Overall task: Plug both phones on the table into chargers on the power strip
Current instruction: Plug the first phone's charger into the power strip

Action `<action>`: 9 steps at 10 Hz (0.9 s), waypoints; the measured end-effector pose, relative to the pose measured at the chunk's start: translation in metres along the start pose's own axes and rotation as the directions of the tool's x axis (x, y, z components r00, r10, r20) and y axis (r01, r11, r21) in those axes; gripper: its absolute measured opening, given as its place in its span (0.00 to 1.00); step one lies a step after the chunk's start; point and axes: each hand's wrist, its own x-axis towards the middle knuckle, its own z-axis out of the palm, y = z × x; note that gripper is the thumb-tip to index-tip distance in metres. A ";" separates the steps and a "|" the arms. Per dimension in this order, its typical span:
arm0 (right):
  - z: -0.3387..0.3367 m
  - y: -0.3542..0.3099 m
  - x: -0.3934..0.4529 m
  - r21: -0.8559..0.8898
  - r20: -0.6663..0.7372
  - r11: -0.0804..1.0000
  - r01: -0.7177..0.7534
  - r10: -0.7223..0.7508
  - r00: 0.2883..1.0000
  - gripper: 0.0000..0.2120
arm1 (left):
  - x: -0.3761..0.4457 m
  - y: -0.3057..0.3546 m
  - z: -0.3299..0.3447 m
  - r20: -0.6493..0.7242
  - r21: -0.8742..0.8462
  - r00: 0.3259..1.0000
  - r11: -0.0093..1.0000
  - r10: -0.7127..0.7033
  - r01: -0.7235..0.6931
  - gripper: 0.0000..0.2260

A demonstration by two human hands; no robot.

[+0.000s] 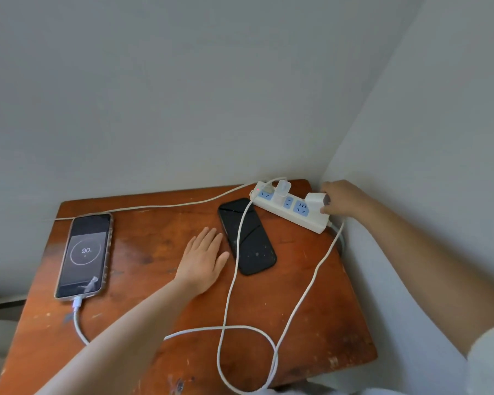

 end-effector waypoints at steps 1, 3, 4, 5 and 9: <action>-0.012 -0.006 0.010 -0.155 0.059 0.988 0.017 -0.008 0.998 0.18 | -0.001 -0.016 0.006 0.046 0.130 0.999 0.991 -0.011 0.005 0.26; -0.023 -0.020 0.023 -0.291 0.156 0.954 0.068 -0.022 0.987 0.18 | 0.000 -0.020 0.008 0.037 0.131 0.999 0.991 0.013 -0.018 0.27; -0.025 -0.024 0.027 -0.308 0.190 0.948 0.075 -0.016 0.982 0.18 | 0.001 -0.022 0.008 0.037 0.123 0.999 0.992 0.013 -0.017 0.27; -0.026 -0.030 0.031 -0.328 0.231 0.941 0.077 0.001 0.973 0.17 | 0.002 -0.022 0.007 0.035 0.123 0.999 0.992 0.012 -0.016 0.27; -0.015 -0.030 0.031 -0.373 -0.071 0.928 -0.003 -0.026 0.997 0.06 | 0.003 -0.023 0.007 0.031 0.124 0.999 0.992 0.025 -0.029 0.27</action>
